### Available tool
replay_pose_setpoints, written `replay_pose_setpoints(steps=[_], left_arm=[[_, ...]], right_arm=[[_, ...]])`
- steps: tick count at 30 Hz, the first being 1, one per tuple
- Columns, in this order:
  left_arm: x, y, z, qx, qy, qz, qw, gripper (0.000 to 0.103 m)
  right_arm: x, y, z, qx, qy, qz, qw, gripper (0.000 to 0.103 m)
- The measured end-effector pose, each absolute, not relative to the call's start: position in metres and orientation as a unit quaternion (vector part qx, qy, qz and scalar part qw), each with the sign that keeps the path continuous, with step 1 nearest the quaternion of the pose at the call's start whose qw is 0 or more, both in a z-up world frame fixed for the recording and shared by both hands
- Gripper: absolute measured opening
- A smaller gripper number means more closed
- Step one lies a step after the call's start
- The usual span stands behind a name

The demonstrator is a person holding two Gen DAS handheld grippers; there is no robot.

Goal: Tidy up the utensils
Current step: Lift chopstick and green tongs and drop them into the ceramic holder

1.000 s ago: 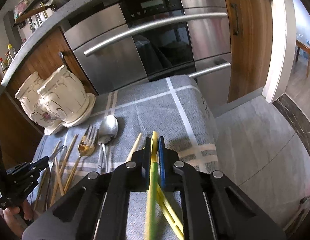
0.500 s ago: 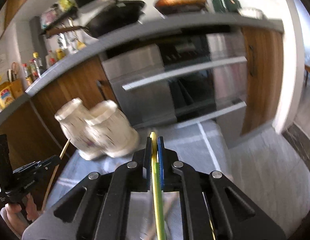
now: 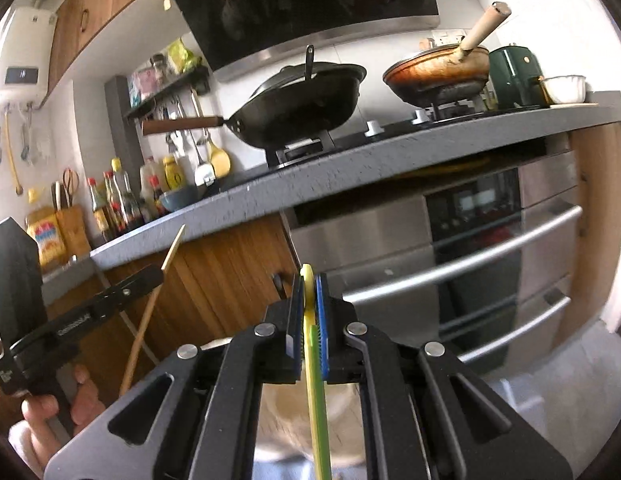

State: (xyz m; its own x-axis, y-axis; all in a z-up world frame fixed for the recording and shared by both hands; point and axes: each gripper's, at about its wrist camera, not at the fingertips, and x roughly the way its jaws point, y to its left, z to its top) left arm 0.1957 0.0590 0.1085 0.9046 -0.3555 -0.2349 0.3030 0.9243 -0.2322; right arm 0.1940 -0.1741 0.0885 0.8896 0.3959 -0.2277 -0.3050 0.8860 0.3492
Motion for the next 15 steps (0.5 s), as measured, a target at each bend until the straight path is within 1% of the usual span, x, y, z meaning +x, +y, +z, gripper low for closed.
replay_pose_setpoints(steps=[4,8,15], left_arm=[[0.218,0.055,0.107,-0.104,0.123,-0.177,0.971,0.005],[0.241,0.047,0.098,-0.097,0.132,-0.178,0.97,0.005],[0.252,0.041,0.08,-0.066,0.125,-0.159,0.977,0.005]], right_arm=[[0.219,-0.171,0.088,0.181,0.137,0.19,0.955,0.006],[0.238,-0.166,0.079,0.186,0.14,0.193,0.953,0.006],[0.251,-0.156,0.055,0.19,0.138,0.199,0.951,0.006]])
